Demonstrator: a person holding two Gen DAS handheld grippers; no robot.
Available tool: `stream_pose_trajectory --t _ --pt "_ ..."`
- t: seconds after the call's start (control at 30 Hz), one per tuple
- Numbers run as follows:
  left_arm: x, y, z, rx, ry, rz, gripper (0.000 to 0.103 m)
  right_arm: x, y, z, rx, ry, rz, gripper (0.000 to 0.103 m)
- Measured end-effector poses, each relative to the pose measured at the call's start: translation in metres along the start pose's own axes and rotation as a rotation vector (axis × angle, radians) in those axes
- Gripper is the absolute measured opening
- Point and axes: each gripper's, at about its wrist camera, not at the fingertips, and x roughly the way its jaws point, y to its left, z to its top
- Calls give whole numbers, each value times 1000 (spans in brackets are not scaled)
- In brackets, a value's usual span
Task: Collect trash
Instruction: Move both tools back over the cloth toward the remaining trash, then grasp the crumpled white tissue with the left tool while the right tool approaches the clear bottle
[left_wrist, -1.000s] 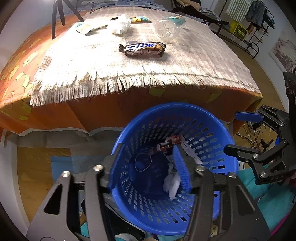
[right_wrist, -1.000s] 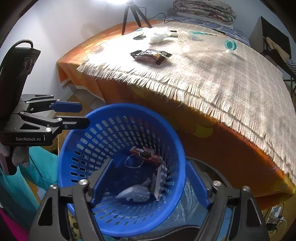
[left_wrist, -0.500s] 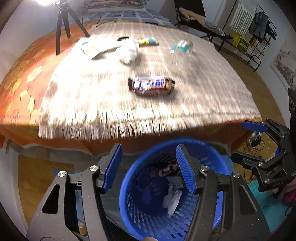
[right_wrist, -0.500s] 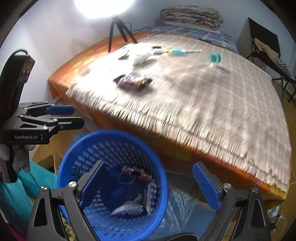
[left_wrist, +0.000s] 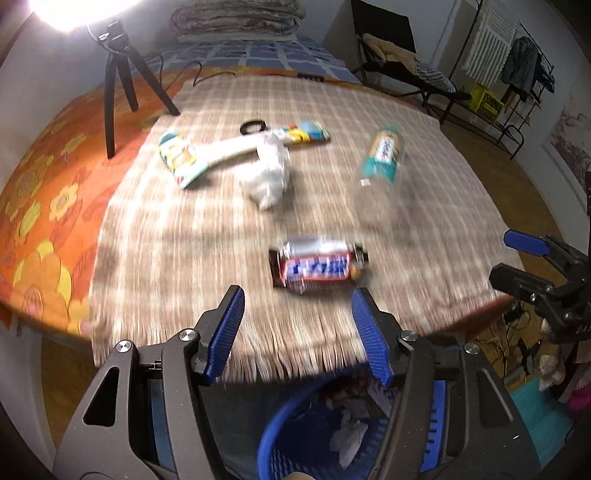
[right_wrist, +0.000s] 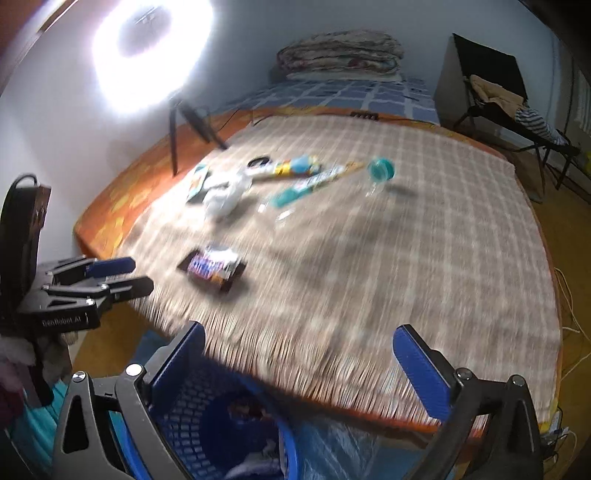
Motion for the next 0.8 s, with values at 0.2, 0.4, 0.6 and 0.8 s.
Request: stream_pose_trajectory --t 0.2,0.4,0.6,0.8 --pt "13 5 27 -4 -23 1 62 14 -17 31 94 -19 18 103" --pt "32 9 47 -16 -14 5 62 31 -30 54 165 -29 39 103" --pt "49 11 63 -15 -3 15 62 53 -39 75 214 -23 45 103" --pt "69 18 75 -37 21 15 62 77 -43 88 246 -2 28 103"
